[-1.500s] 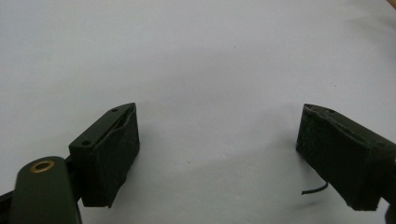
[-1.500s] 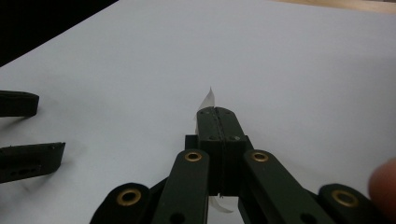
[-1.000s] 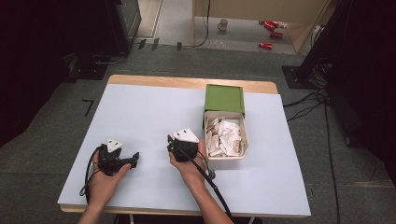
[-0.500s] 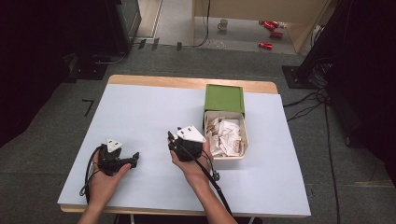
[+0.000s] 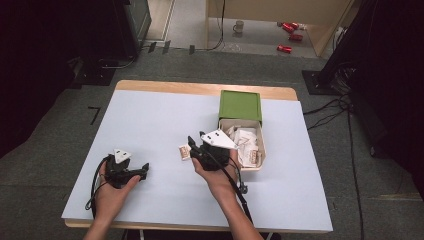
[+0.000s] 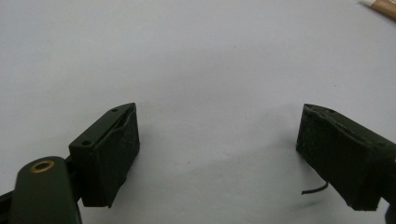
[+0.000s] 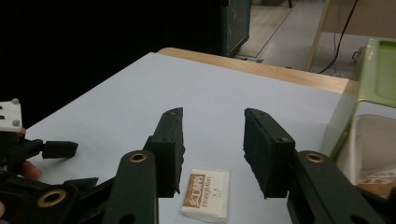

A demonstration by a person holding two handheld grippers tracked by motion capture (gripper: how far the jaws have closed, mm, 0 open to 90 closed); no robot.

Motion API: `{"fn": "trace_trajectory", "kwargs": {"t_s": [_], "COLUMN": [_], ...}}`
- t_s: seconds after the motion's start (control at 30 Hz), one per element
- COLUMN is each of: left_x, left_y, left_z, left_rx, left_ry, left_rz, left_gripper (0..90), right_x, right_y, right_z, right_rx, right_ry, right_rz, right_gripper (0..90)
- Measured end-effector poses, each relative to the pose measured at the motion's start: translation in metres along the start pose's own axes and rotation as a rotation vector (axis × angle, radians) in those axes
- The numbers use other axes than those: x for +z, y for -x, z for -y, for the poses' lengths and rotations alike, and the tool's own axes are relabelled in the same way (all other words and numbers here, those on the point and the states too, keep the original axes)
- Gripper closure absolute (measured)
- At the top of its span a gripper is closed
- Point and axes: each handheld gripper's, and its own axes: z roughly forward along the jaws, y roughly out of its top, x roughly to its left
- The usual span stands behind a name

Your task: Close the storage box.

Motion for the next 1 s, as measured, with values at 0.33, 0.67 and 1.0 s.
{"fn": "trace_trajectory", "kwargs": {"t_s": [0.33, 0.67, 1.0], "left_x": [0.0, 0.0, 0.0], "left_y": [0.0, 0.0, 0.0], "left_z": [0.0, 0.0, 0.0], "left_rx": [-0.004, 0.001, 0.001], "left_ry": [0.004, 0.0, 0.001], "left_rz": [-0.001, -0.001, -0.001], "left_gripper": [13.7, 13.7, 13.7], "right_x": [-0.024, -0.044, -0.059], "right_y": [0.026, 0.054, 0.077], "right_z": [-0.01, -0.01, -0.006], "right_rx": [0.022, 0.048, 0.068], "right_ry": [0.033, 0.044, 0.057], "right_rz": [0.043, 0.107, 0.162], "right_gripper": [58.2, 58.2, 58.3]}}
